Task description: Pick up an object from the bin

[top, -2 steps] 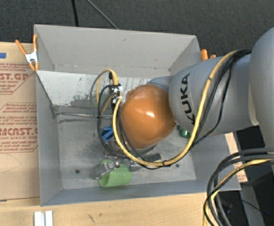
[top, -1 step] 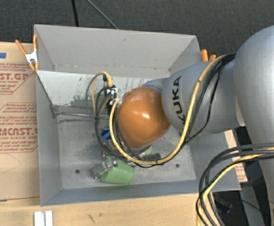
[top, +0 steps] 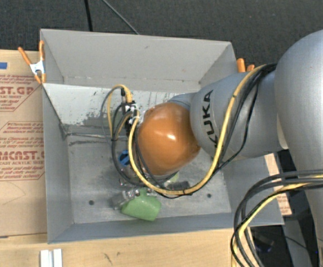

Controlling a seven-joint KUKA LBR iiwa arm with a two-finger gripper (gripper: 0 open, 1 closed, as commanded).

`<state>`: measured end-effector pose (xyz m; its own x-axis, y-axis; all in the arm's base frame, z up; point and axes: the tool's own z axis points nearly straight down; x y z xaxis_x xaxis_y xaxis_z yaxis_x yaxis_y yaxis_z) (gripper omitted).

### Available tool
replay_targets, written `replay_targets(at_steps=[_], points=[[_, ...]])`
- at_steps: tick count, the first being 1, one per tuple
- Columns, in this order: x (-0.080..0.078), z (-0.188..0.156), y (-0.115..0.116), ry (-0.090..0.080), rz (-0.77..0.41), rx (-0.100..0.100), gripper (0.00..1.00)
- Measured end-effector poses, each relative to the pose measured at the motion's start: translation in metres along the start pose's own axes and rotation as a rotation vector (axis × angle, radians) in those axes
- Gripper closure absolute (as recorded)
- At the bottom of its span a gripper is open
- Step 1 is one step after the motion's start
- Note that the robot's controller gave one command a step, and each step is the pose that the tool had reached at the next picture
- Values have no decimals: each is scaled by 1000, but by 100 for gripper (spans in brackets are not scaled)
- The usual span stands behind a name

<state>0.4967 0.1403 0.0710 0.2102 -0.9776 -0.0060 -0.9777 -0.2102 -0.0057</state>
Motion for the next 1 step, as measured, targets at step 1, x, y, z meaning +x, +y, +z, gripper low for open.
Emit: replay_targets(at_steps=[1], points=[[6,-135,9,4,-9,1,100]])
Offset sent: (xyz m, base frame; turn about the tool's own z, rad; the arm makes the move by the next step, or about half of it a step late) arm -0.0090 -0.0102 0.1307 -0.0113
